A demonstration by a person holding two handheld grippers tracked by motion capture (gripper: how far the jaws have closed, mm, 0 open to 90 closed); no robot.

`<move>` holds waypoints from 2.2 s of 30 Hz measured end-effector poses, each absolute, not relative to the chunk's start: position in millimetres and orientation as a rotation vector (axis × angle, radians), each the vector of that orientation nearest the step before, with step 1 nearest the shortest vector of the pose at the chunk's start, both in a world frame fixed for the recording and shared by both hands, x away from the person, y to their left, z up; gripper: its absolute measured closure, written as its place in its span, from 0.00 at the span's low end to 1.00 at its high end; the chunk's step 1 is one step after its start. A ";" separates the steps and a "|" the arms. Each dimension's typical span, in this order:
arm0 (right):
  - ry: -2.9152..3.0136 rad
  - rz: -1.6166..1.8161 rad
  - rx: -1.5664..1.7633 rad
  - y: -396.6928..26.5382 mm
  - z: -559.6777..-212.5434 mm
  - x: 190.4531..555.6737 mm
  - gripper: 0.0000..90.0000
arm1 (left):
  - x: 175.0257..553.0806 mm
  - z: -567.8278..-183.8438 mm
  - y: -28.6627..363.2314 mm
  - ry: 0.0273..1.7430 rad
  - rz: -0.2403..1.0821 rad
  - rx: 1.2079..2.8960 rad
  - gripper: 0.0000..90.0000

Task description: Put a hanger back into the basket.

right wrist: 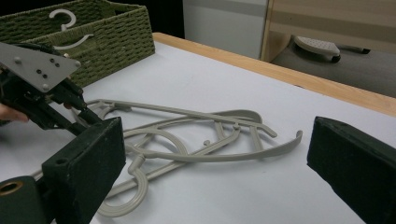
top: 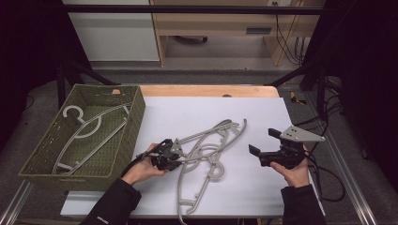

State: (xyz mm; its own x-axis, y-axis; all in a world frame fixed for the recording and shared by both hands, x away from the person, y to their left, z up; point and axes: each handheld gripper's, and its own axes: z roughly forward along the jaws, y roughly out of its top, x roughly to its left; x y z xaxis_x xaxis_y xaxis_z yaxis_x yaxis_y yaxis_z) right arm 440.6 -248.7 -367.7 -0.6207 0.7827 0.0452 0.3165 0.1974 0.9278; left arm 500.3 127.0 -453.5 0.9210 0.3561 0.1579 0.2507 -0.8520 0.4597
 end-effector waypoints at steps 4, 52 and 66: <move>2.043 1.413 1.026 -248.3 -367.9 440.5 0.05 | 501.2 -454.0 127.2 0.442 0.320 2.636 0.80; 2.064 1.428 1.011 -250.6 -368.5 439.4 0.06 | 452.6 -383.6 148.0 0.460 0.296 2.315 0.91; 2.056 1.425 1.014 -250.6 -368.8 439.3 0.05 | 442.3 -344.9 177.1 0.545 0.349 2.150 0.91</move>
